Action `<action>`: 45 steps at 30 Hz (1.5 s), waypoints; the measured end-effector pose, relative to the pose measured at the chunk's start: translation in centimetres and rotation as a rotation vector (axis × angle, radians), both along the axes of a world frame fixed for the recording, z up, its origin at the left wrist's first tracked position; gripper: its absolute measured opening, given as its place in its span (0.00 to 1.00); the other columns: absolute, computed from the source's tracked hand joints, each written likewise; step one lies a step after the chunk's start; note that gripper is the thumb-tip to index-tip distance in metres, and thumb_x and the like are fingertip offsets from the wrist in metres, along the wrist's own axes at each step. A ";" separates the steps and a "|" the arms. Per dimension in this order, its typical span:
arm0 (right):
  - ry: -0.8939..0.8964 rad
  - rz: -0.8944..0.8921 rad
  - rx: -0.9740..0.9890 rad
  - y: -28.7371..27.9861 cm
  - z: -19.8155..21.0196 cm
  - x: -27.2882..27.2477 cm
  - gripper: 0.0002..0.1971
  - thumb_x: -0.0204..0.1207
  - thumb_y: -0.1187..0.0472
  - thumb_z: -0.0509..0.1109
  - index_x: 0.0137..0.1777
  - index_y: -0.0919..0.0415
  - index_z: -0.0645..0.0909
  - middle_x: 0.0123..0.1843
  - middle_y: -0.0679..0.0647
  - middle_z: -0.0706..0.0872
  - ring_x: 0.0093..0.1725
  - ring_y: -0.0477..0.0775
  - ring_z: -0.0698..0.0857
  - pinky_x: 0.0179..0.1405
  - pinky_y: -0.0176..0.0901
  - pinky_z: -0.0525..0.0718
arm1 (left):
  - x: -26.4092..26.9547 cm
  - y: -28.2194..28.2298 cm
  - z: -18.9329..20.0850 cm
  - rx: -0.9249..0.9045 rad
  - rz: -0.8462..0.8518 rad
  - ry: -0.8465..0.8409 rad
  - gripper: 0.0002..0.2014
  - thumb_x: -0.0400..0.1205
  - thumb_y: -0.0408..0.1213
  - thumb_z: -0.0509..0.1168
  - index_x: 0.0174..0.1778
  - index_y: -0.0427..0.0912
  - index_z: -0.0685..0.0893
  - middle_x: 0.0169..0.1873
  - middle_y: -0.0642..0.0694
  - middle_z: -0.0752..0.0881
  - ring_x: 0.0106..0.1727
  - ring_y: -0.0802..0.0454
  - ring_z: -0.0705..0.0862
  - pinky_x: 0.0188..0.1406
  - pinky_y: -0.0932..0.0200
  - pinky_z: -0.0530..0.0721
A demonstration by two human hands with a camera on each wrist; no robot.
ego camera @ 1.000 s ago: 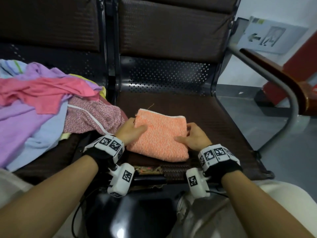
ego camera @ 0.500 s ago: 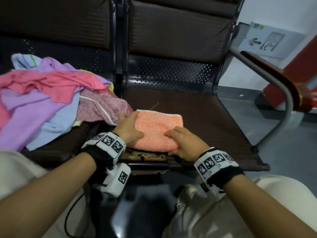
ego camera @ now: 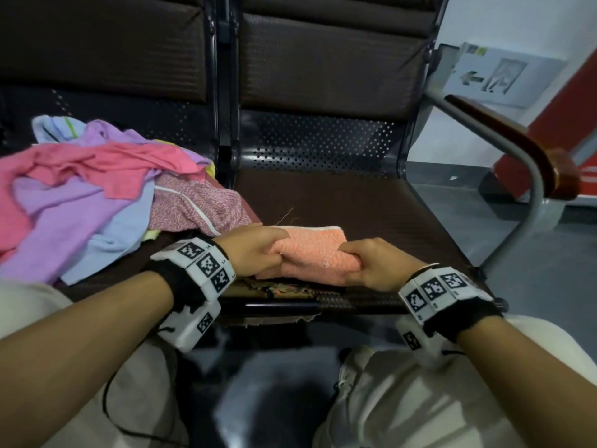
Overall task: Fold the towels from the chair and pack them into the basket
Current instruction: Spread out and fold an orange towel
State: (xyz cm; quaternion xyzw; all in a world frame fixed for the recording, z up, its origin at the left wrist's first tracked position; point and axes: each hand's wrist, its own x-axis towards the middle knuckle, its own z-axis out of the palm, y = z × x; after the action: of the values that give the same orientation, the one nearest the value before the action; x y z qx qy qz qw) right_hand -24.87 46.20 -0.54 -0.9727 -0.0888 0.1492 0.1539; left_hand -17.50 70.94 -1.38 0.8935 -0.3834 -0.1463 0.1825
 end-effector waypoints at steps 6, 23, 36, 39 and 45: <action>-0.011 -0.222 0.292 -0.8 0.3 2.2 0.14 0.69 0.55 0.75 0.53 0.46 0.78 0.45 0.44 0.84 0.47 0.47 0.84 0.42 0.37 0.79 | 2.7 -0.2 -0.1 -0.059 0.131 0.275 0.13 0.81 0.34 0.64 0.61 0.46 0.76 0.52 0.44 0.84 0.54 0.46 0.83 0.57 0.48 0.81; 0.319 -0.567 0.068 0.3 -3.0 7.3 0.28 0.70 0.38 0.68 0.60 0.61 0.81 0.60 0.58 0.83 0.52 0.56 0.81 0.47 0.40 0.75 | 4.1 -2.1 -0.6 0.360 0.089 -0.030 0.11 0.85 0.41 0.57 0.60 0.49 0.80 0.57 0.46 0.84 0.59 0.46 0.82 0.57 0.50 0.79; -0.310 -0.345 0.637 -0.2 10.8 0.7 0.14 0.70 0.64 0.74 0.54 0.54 0.79 0.44 0.46 0.82 0.41 0.39 0.80 0.37 0.25 0.76 | 0.6 -4.5 9.9 -0.314 -0.028 0.474 0.36 0.59 0.49 0.82 0.64 0.61 0.77 0.56 0.59 0.87 0.57 0.61 0.85 0.54 0.62 0.84; -0.417 -0.404 0.648 -2.6 13.9 -2.8 0.09 0.66 0.62 0.75 0.47 0.53 0.85 0.41 0.47 0.86 0.42 0.41 0.83 0.45 0.37 0.80 | -1.7 -6.7 11.7 -0.331 -0.048 0.593 0.25 0.60 0.52 0.79 0.53 0.55 0.85 0.51 0.53 0.90 0.53 0.53 0.89 0.48 0.60 0.87; -0.618 -0.671 0.862 -9.7 15.9 -11.1 0.06 0.68 0.63 0.72 0.38 0.50 0.87 0.32 0.44 0.84 0.31 0.39 0.83 0.25 0.36 0.80 | -7.5 -14.3 15.1 -0.266 -0.120 0.398 0.16 0.64 0.47 0.70 0.45 0.45 0.83 0.40 0.44 0.88 0.39 0.45 0.85 0.40 0.49 0.83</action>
State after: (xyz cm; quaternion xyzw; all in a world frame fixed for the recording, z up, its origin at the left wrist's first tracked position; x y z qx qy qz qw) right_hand -36.02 36.50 15.37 -0.7962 0.1287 -0.2447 0.5381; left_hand -25.01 56.61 13.71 0.7908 -0.4082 -0.2783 0.3613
